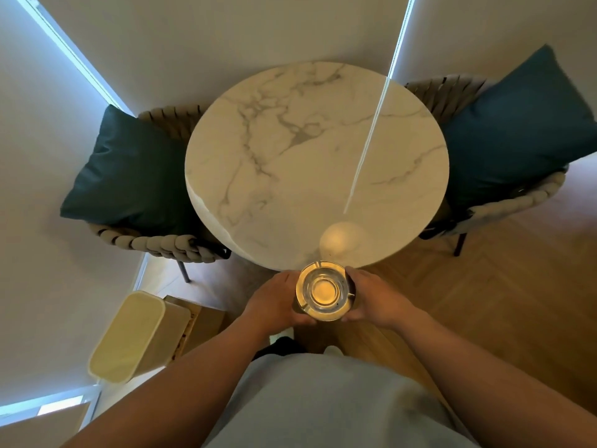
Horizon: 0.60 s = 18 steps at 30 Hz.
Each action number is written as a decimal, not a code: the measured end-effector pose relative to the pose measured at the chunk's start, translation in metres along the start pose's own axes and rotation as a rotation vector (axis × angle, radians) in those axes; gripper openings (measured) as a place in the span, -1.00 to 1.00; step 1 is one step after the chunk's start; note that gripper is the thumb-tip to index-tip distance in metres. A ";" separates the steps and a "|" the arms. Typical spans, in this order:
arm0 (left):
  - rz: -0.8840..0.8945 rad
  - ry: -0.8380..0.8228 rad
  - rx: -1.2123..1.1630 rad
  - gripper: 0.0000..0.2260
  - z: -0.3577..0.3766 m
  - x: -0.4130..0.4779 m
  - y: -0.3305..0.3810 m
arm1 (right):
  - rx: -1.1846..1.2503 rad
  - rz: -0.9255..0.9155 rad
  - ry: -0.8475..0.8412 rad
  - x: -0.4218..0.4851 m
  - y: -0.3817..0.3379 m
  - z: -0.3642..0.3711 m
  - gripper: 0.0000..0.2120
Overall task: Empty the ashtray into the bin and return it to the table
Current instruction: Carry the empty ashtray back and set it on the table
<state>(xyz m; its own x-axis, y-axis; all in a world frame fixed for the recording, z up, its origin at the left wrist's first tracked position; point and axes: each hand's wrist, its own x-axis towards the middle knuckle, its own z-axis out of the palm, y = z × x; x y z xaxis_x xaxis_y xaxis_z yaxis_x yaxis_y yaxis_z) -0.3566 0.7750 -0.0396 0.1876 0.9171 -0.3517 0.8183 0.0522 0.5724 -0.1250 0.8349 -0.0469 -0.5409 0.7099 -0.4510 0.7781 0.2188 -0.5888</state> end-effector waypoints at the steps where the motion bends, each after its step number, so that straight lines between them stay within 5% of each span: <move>1: -0.006 0.003 -0.002 -0.20 -0.001 0.004 0.000 | -0.002 -0.003 0.004 0.003 0.001 -0.002 -0.14; 18: 0.043 -0.006 -0.049 -0.20 -0.075 0.138 -0.063 | -0.045 0.100 0.056 0.137 -0.015 -0.065 -0.11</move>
<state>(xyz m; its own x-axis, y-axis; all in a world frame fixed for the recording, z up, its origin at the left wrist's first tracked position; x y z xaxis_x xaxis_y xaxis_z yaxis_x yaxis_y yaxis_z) -0.4229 0.9277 -0.0680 0.2248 0.9167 -0.3304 0.7822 0.0324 0.6222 -0.1905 0.9722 -0.0562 -0.4421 0.7657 -0.4671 0.8416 0.1741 -0.5113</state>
